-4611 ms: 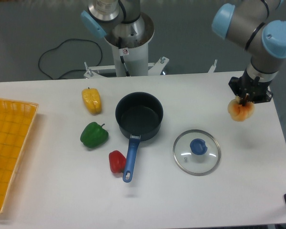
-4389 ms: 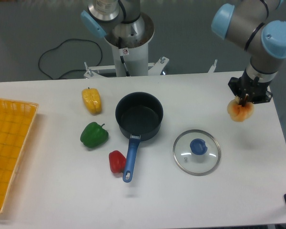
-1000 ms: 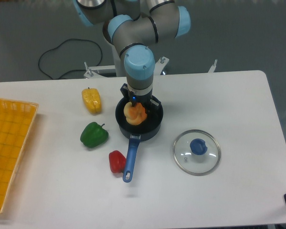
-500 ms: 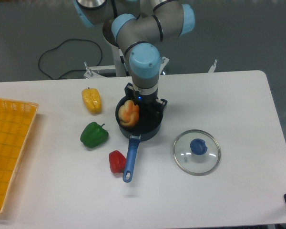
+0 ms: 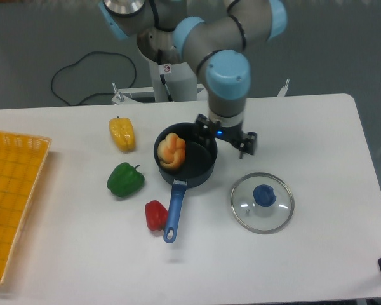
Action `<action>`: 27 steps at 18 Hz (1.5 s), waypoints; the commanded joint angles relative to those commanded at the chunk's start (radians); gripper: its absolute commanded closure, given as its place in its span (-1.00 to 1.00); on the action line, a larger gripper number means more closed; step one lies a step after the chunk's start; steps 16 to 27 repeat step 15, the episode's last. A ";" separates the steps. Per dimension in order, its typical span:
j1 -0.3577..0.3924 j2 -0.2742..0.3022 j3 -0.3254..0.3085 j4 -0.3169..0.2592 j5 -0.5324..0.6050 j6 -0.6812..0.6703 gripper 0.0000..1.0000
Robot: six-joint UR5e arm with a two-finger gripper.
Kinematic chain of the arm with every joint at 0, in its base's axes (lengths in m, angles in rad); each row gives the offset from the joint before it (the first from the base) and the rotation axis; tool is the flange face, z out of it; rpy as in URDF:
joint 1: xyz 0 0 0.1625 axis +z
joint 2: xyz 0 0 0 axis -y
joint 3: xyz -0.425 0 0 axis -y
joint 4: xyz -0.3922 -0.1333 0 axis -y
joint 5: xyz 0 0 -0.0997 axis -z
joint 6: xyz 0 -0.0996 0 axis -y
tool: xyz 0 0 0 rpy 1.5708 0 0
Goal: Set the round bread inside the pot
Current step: 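Raise the open gripper up and away from the saucepan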
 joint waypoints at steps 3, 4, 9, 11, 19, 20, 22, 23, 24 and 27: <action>0.041 -0.020 0.026 0.002 -0.002 0.181 -1.00; 0.058 -0.022 0.031 0.003 -0.008 0.236 -1.00; 0.107 -0.101 0.068 0.054 -0.035 0.451 -1.00; 0.109 -0.135 0.080 0.055 -0.035 0.487 -1.00; 0.111 -0.166 0.100 0.066 -0.035 0.498 -1.00; 0.111 -0.166 0.100 0.066 -0.035 0.498 -1.00; 0.111 -0.166 0.100 0.066 -0.035 0.498 -1.00; 0.111 -0.166 0.100 0.066 -0.035 0.498 -1.00; 0.111 -0.166 0.100 0.066 -0.035 0.498 -1.00; 0.111 -0.166 0.100 0.066 -0.035 0.498 -1.00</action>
